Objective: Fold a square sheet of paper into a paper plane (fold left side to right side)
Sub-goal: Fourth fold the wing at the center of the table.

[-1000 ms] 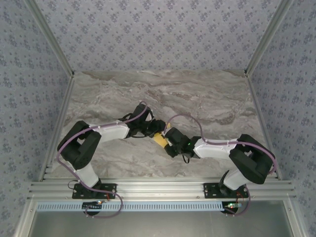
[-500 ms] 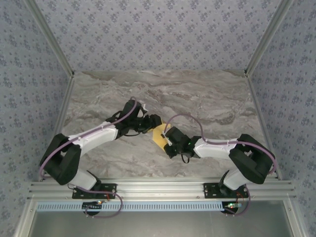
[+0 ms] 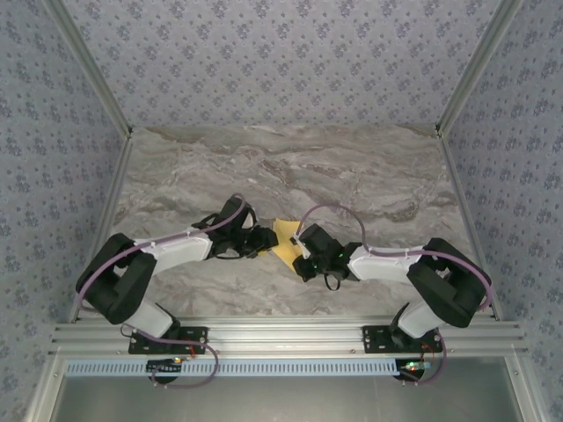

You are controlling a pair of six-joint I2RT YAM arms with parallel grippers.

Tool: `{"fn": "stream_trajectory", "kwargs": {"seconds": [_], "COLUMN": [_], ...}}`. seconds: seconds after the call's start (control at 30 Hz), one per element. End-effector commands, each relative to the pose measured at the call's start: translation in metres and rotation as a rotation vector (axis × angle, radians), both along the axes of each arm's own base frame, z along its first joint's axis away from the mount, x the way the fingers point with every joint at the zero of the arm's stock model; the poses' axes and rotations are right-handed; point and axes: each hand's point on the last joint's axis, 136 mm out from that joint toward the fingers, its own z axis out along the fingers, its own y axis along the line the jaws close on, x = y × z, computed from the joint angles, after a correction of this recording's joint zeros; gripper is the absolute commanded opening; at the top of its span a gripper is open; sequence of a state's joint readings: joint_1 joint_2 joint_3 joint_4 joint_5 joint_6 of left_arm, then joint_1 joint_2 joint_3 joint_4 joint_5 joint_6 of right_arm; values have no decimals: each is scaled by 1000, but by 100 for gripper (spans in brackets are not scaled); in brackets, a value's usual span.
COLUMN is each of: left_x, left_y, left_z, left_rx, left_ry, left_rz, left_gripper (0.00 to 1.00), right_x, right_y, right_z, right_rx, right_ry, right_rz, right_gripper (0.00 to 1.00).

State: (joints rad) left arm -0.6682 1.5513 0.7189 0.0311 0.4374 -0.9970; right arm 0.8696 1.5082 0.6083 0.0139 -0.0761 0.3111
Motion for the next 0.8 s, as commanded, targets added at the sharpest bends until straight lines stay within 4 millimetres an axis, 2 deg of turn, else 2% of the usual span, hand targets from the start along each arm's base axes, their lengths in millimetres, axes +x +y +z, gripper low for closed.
{"fn": "stream_trajectory", "kwargs": {"seconds": [0.0,0.3,0.77], "left_x": [9,23,27], "left_y": [-19,-37,-52], "left_z": [6,-8,-18], "left_rx": [-49,-43,-34], "left_ry": [-11,5,20], "left_rz": [-22,-47,-75], "left_gripper": [37,38,40], "right_x": [-8,-11,-13], "right_y": [-7,-9,-10], "right_z": [-9,-11,-12], "right_rx": [-12,-19,-1], "right_ry": [45,49,65], "right_rz": [-11,-2,7], "right_gripper": [12,12,16]}}
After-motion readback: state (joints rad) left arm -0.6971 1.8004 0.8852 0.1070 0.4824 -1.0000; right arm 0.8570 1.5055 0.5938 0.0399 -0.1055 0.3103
